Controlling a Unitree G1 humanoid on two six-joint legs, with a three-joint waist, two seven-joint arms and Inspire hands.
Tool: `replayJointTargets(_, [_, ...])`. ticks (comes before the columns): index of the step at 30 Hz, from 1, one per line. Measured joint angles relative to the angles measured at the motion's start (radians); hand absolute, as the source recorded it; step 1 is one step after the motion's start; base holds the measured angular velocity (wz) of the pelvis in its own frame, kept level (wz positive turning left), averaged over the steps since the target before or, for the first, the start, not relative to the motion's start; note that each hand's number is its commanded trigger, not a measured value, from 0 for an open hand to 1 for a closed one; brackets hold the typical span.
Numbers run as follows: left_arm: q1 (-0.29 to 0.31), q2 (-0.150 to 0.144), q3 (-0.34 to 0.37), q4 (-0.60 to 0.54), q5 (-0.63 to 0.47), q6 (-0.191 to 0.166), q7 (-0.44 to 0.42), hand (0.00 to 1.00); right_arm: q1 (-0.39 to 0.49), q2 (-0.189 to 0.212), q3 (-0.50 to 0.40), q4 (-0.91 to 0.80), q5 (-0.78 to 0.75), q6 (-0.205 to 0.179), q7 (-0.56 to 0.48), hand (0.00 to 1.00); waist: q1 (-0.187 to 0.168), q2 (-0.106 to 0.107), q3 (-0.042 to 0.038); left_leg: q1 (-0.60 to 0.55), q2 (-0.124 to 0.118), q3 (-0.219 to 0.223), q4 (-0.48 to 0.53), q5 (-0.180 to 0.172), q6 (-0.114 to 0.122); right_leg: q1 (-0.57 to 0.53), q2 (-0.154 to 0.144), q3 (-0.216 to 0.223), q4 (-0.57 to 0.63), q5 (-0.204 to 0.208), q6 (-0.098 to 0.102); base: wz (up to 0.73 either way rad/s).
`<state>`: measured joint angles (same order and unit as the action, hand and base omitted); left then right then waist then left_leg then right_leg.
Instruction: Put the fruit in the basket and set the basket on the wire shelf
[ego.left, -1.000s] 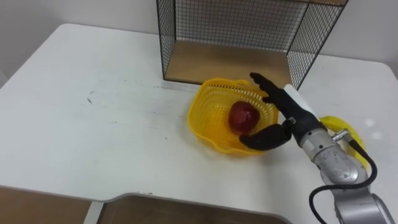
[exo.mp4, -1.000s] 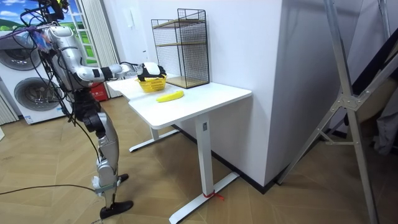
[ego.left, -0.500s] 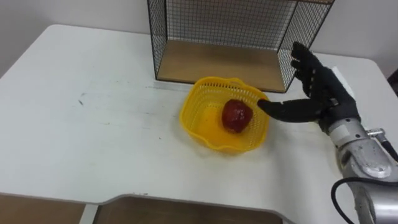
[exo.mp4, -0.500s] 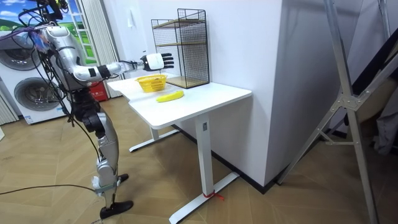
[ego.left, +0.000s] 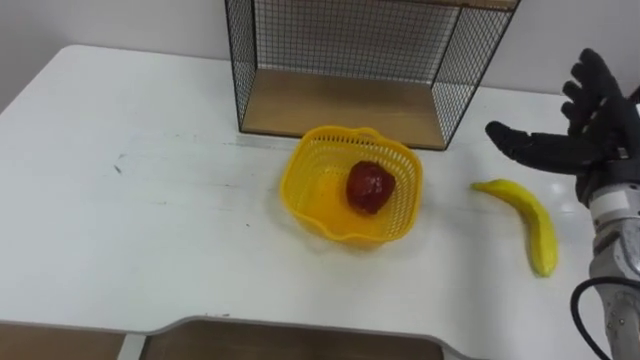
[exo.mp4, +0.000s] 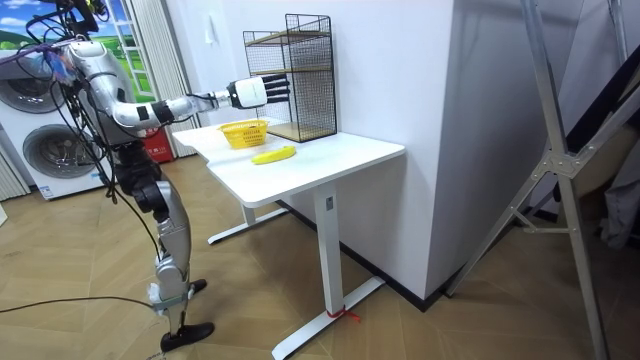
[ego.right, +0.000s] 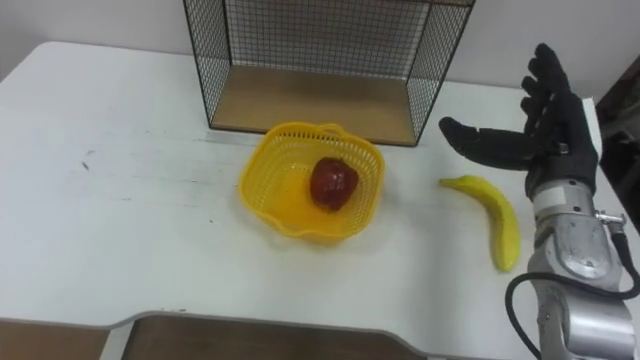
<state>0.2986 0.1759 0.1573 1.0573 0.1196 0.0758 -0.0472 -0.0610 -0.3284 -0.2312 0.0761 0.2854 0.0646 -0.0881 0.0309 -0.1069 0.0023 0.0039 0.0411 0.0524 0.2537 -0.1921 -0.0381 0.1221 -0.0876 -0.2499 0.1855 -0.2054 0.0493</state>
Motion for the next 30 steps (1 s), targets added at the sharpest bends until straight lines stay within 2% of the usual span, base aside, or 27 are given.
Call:
replayJointTargets(5, [0.002, 0.000, 0.000, -0.001, 0.001, 0.003, 0.000, 0.00, -0.040, -0.007, 0.000, 0.085, -0.035, -0.001, -0.004, 0.00, -0.007, 0.005, 0.0021, 0.001, 0.000, 0.000, 0.000, 0.000, 0.000, -0.001, 0.000, -0.001, 0.001, 0.000, 0.000, 0.00])
replayJointTargets(10, [0.003, 0.003, 0.000, -0.002, 0.000, 0.009, 0.000, 0.00, -0.081, -0.060, 0.005, 0.183, -0.053, -0.001, -0.011, 0.00, -0.005, 0.005, 0.0020, 0.002, 0.000, 0.000, -0.004, 0.000, 0.000, -0.003, 0.000, 0.000, 0.000, 0.000, 0.000, 0.00])
replayJointTargets(12, [0.001, 0.005, 0.001, -0.002, 0.001, 0.013, 0.000, 0.00, -0.081, -0.077, 0.007, 0.194, -0.069, 0.000, -0.009, 0.00, -0.003, -0.001, 0.0021, 0.002, 0.000, 0.000, -0.005, 0.000, 0.000, -0.003, 0.000, 0.000, 0.000, 0.000, 0.000, 0.00])
replayJointTargets(17, [-0.005, 0.013, 0.001, -0.003, 0.000, 0.026, 0.000, 0.00, -0.087, -0.083, 0.012, 0.246, -0.103, 0.002, 0.005, 0.00, 0.003, -0.020, 0.0056, 0.002, 0.000, 0.000, -0.003, 0.000, 0.000, -0.003, 0.000, 0.000, 0.000, 0.000, 0.000, 0.00])
replayJointTargets(19, [-0.007, 0.014, 0.001, -0.002, 0.000, 0.028, 0.000, 0.00, -0.098, -0.083, 0.014, 0.279, -0.109, 0.003, 0.009, 0.00, 0.004, -0.021, 0.0072, -0.001, 0.000, 0.000, 0.000, 0.000, 0.000, -0.004, 0.000, -0.001, 0.000, 0.000, 0.000, 0.00])
replayJointTargets(22, [-0.014, 0.014, 0.001, -0.001, 0.000, 0.034, -0.004, 0.00, -0.106, -0.083, 0.014, 0.308, -0.163, 0.005, 0.020, 0.00, 0.005, -0.014, 0.0069, -0.001, 0.000, 0.000, 0.000, 0.000, 0.000, -0.004, 0.000, -0.001, 0.001, 0.000, 0.000, 0.00])
replayJointTargets(24, [-0.013, 0.015, 0.001, 0.001, 0.001, 0.036, -0.006, 0.00, -0.106, -0.083, 0.015, 0.314, -0.208, 0.006, 0.040, 0.00, 0.006, 0.000, -0.0009, 0.000, 0.000, 0.000, 0.002, 0.000, 0.000, -0.001, 0.000, -0.001, 0.002, 0.000, -0.001, 0.00])
replayJointTargets(26, [-0.015, 0.015, 0.001, 0.001, 0.001, 0.036, -0.006, 0.00, -0.107, -0.084, 0.017, 0.331, -0.238, 0.005, 0.053, 0.00, 0.007, 0.008, -0.0040, 0.006, 0.000, 0.000, 0.002, 0.000, 0.000, 0.004, 0.000, -0.001, 0.002, 0.000, -0.001, 0.00])
replayJointTargets(30, [-0.011, 0.016, 0.006, -0.003, 0.001, 0.036, -0.012, 0.00, -0.113, -0.091, 0.018, 0.418, -0.306, 0.006, 0.098, 0.00, 0.006, 0.013, -0.0018, 0.007, 0.000, -0.001, 0.002, 0.000, 0.000, 0.007, 0.000, -0.002, 0.003, 0.000, -0.001, 0.00])
